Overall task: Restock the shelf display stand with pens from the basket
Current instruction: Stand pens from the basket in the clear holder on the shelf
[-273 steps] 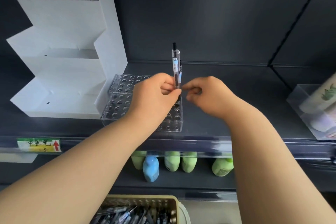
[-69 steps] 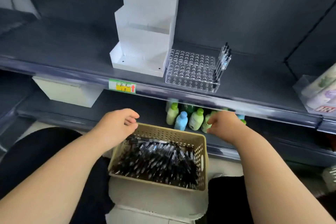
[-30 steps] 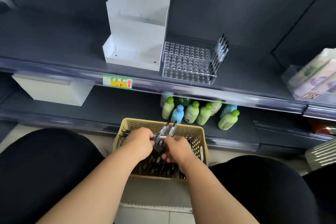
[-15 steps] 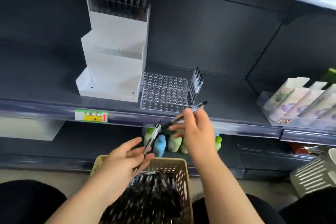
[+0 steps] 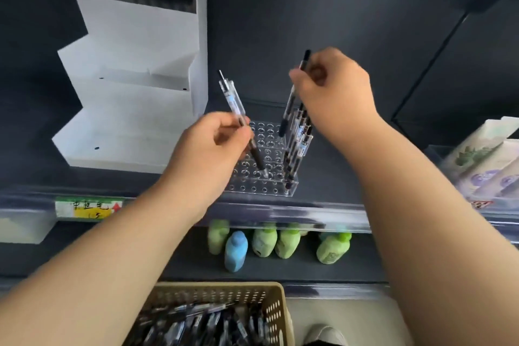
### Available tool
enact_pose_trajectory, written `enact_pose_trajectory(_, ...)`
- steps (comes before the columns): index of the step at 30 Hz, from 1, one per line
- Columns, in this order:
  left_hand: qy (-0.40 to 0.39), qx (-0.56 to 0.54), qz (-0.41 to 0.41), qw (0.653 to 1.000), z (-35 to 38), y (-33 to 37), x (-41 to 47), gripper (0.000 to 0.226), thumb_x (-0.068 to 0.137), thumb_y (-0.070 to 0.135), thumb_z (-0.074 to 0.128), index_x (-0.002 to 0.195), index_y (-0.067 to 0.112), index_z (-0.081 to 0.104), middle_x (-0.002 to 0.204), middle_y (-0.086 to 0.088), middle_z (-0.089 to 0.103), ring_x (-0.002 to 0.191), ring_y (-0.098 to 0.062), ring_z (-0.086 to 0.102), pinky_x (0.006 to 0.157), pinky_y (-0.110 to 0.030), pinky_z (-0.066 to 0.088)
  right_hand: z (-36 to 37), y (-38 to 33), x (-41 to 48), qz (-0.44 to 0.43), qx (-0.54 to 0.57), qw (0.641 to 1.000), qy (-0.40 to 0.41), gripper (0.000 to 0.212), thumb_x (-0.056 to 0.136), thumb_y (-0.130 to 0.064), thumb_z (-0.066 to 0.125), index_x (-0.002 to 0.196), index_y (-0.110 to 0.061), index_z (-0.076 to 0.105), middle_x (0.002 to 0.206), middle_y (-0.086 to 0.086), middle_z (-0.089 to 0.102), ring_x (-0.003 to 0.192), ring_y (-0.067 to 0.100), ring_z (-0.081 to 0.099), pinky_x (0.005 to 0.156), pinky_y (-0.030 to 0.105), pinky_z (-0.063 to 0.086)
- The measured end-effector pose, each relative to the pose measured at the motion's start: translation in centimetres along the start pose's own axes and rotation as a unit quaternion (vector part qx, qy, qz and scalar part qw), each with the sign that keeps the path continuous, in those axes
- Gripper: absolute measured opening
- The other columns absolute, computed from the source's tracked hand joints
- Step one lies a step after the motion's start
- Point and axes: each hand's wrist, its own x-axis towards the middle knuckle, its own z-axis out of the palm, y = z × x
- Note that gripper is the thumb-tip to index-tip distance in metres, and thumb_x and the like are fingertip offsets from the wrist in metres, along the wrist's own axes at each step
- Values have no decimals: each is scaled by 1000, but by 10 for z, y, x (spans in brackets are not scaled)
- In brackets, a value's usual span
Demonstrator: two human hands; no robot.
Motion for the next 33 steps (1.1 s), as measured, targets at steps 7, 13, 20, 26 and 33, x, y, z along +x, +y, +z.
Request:
enact_pose_trajectory(7, -14, 201, 106, 974, 26, 12, 45, 16, 83, 29, 65, 85, 38, 52, 82, 15, 66, 82, -12, 65, 82, -41, 52, 10, 24, 14, -13, -57, 998, -40, 13, 84, -28, 63, 86, -24, 51, 69, -14, 52, 77, 12, 55, 69, 23, 44)
enact_pose_trajectory(13, -16, 235, 99, 967, 33, 1, 52, 17, 84, 29, 64, 82, 37, 49, 80, 16, 65, 81, -14, 64, 82, -42, 51, 14, 32, 20, -27, -83, 995, -46, 14, 82, -29, 66, 85, -25, 53, 73, -11, 57, 82, 15, 60, 75, 28, 50)
enact_pose_trajectory(20, -11, 251, 104, 962, 33, -3, 54, 10, 87, 26, 60, 95, 27, 54, 81, 17, 59, 79, -8, 57, 67, -25, 43, 12, 28, 26, -53, -127, 989, -50, 12, 82, -34, 62, 85, -23, 60, 88, -5, 65, 96, 22, 58, 86, 37, 49)
enact_pose_trajectory(26, -21, 244, 113, 963, 39, -6, 54, 12, 87, 23, 61, 93, 26, 52, 75, 16, 56, 76, -10, 55, 63, -16, 39, 10, 29, 27, -50, -158, 983, -74, 12, 82, -36, 62, 86, -24, 62, 90, -3, 66, 93, 22, 60, 87, 36, 48)
enact_pose_trajectory(33, -48, 254, 127, 958, 45, -7, 55, 18, 87, 19, 63, 89, 30, 49, 71, 18, 54, 65, 3, 51, 55, 0, 35, 13, 32, 30, -53, -262, 956, -124, 17, 85, -41, 56, 94, -34, 68, 112, -1, 60, 121, 26, 38, 95, 35, 35)
